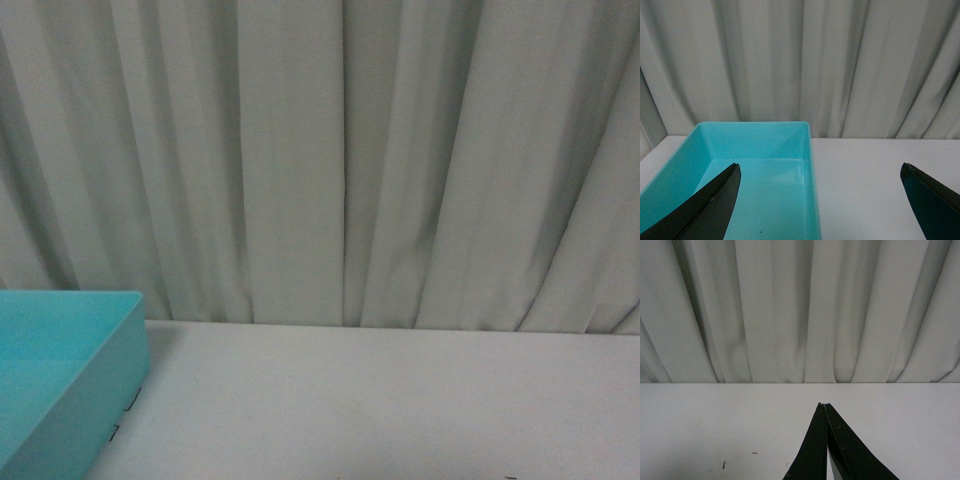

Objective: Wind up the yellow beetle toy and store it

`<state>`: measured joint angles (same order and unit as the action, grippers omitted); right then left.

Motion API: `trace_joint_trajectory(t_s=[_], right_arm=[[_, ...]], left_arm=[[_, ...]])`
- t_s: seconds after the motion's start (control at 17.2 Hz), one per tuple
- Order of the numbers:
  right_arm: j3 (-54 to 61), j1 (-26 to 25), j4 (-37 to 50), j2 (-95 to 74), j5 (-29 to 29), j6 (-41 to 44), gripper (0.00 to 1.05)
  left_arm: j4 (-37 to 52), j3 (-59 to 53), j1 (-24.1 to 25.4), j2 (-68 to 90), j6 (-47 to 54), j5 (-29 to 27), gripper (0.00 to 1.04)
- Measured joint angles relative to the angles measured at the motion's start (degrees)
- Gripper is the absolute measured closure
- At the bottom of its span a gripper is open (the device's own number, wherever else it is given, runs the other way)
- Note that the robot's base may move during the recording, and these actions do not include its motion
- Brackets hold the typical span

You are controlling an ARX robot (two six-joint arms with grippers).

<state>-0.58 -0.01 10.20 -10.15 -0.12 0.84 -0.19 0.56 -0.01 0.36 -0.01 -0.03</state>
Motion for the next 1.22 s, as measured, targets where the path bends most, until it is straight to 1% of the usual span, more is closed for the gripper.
trace_joint_trajectory(t_s=[0.06,0.12,0.17,0.23,0.41,0.46,0.58,0.75,0.81,0.87,0.93,1.04,1.1,1.16,1.22], right_arm=[[-0.02,0.00,-2.01,1.33,0.00,0.00,1.03],[-0.04,0.00,-10.60,7.58,0.07,0.00,1.03],[-0.09,0.00,-9.40,9.97,0.04,0.00,1.03],[-0.04,0.00,-10.64,9.97,0.11,0.00,1.03],[-0.04,0.00,-10.40,10.01,0.11,0.00,1.03],[-0.04,0.00,-10.40,10.01,0.11,0.00,0.97],[-0.04,0.00,-10.43,10.01,0.13,0.00,0.76],[-0.04,0.00,-10.40,10.01,0.13,0.00,0.40],[-0.04,0.00,-10.43,10.01,0.13,0.00,0.27],[-0.04,0.00,-10.36,10.01,0.09,0.00,0.17],[-0.04,0.00,-10.43,10.01,0.11,-0.02,0.06],[-0.04,0.00,-10.38,10.01,0.11,-0.02,0.07],[-0.04,0.00,-10.47,10.01,0.09,0.00,0.07],[-0.04,0.00,-10.40,9.97,0.09,0.00,0.07],[-0.04,0.00,-10.47,9.94,0.09,0.00,0.07]], left_arm=[[0.00,0.00,0.00,0.00,0.02,0.00,0.07],[-0.02,0.00,0.00,0.00,0.02,-0.02,0.07],[0.00,0.00,0.00,0.00,0.02,0.02,0.07],[0.04,0.00,0.00,0.00,0.02,0.02,0.07],[0.02,0.00,0.00,0.00,0.02,-0.02,0.07],[0.00,0.00,0.00,0.00,0.02,0.00,0.07],[0.00,0.00,0.00,0.00,0.02,0.00,0.07],[-0.07,0.00,0.00,0.00,0.02,0.02,0.07],[-12.83,4.81,2.80,5.18,-2.89,5.44,0.07],[-18.75,10.58,6.36,14.40,-4.66,9.51,0.07],[-15.06,14.67,6.34,20.59,-4.07,9.40,0.07],[-3.67,22.34,3.69,33.22,1.44,10.36,0.07],[-0.11,25.05,2.14,42.01,5.86,11.26,0.07],[-0.20,27.19,1.42,49.75,10.14,14.62,0.07],[-1.16,29.20,1.01,56.50,15.69,15.56,0.07]])
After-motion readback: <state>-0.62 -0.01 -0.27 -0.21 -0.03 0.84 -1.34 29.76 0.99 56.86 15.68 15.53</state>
